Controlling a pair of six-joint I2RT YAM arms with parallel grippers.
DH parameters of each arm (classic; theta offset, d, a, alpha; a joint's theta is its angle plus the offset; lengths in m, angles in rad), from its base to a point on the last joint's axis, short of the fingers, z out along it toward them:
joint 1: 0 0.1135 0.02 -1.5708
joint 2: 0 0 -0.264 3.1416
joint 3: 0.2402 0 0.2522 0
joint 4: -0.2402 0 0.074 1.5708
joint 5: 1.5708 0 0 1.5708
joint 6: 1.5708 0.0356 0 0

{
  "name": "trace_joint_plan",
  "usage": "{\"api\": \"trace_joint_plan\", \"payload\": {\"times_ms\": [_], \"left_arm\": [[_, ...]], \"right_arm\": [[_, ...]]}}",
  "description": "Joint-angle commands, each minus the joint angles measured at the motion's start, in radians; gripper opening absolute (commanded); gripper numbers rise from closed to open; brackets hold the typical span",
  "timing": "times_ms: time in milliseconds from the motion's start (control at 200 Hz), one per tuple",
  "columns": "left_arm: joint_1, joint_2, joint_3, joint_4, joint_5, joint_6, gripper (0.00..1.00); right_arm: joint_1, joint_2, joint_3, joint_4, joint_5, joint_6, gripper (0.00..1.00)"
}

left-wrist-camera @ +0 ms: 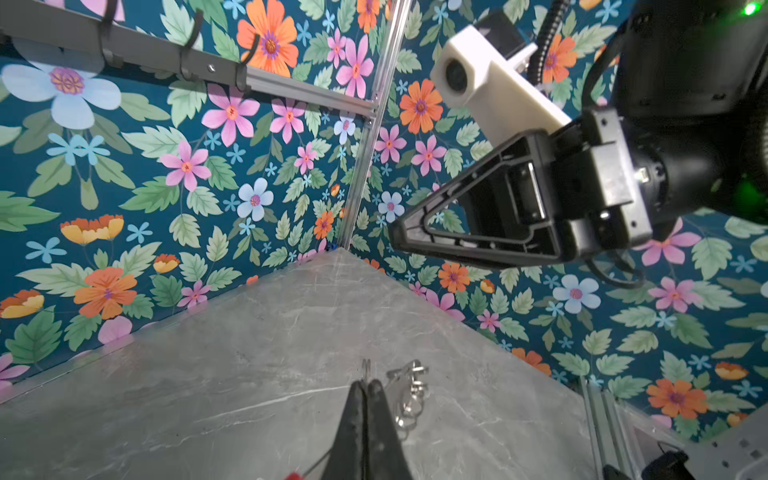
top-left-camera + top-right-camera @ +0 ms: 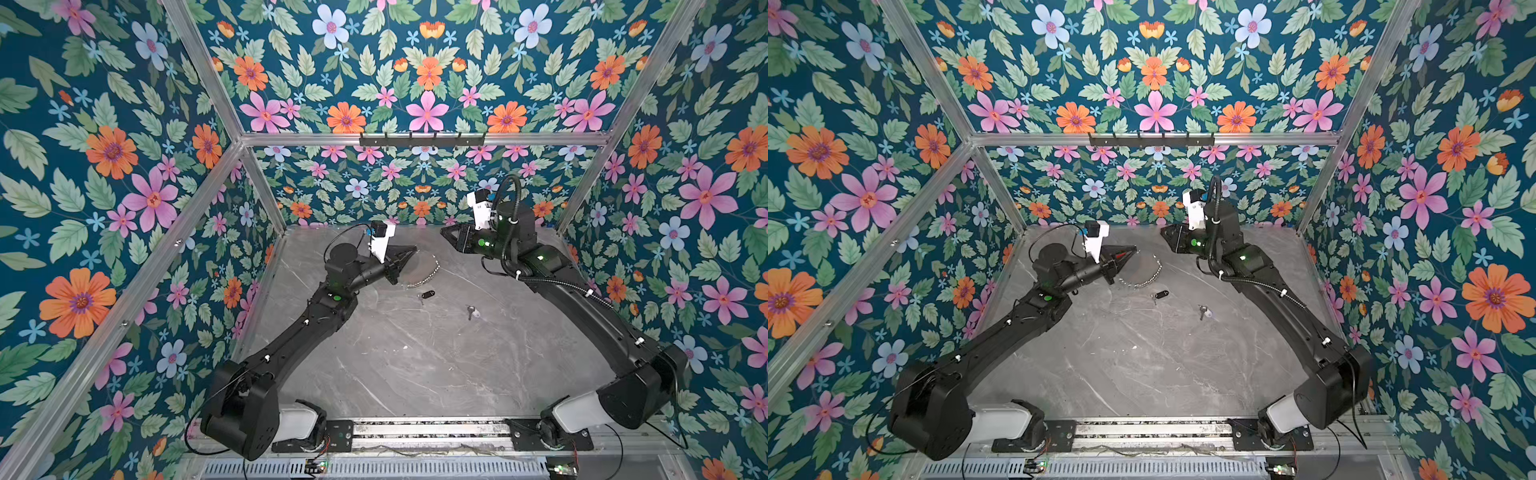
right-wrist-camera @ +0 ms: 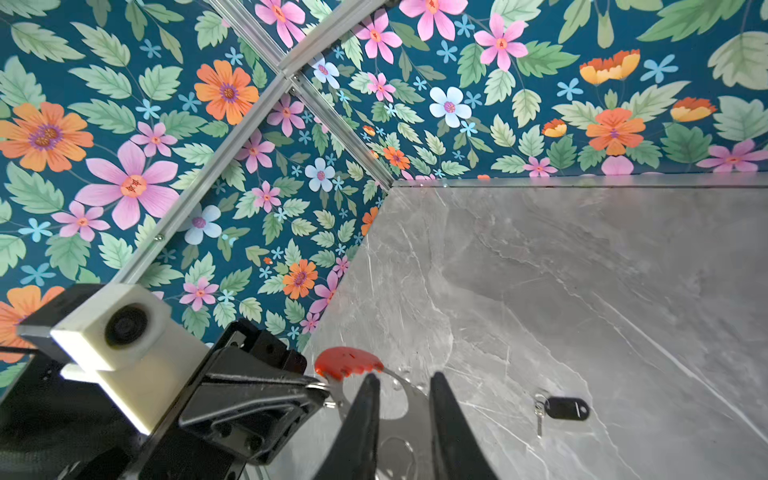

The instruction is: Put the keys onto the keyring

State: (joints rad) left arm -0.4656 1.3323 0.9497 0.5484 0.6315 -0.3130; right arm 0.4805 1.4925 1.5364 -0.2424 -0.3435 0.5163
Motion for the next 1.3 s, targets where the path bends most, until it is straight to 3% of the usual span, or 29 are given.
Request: {"api": "trace_joint_plan", "payload": {"times_ms": [0,240,395,611,951,1291], "left_arm": [[0.004,-0.002,0.000,0.124,-0.010,-0.119,0.02],[0.013,0.026,0.002,0.203,0.012,-0.177,0.00],[0.027,0.089,0.013,0.329,-0.020,-0.294,0.00],[0.041,0.180,0.001,0.561,-0.149,-0.413,0.00],[0.045,0.359,0.089,0.761,-0.165,-0.623,0.00],[0.045,0.469,0.129,0.843,-0.155,-0.662,0.00]], "right_arm": [[0.000,0.027,0.049,0.033,-0.014,0.010,0.24],[-0.006,0.126,0.206,-0.052,-0.048,0.008,0.24],[-0.017,0.203,0.260,-0.061,-0.080,0.029,0.23],[-0.019,0.249,0.278,-0.061,-0.092,-0.022,0.20],[-0.018,0.270,0.227,0.033,-0.181,0.010,0.18],[-0.017,0.324,0.282,-0.013,-0.200,-0.021,0.18]]}}
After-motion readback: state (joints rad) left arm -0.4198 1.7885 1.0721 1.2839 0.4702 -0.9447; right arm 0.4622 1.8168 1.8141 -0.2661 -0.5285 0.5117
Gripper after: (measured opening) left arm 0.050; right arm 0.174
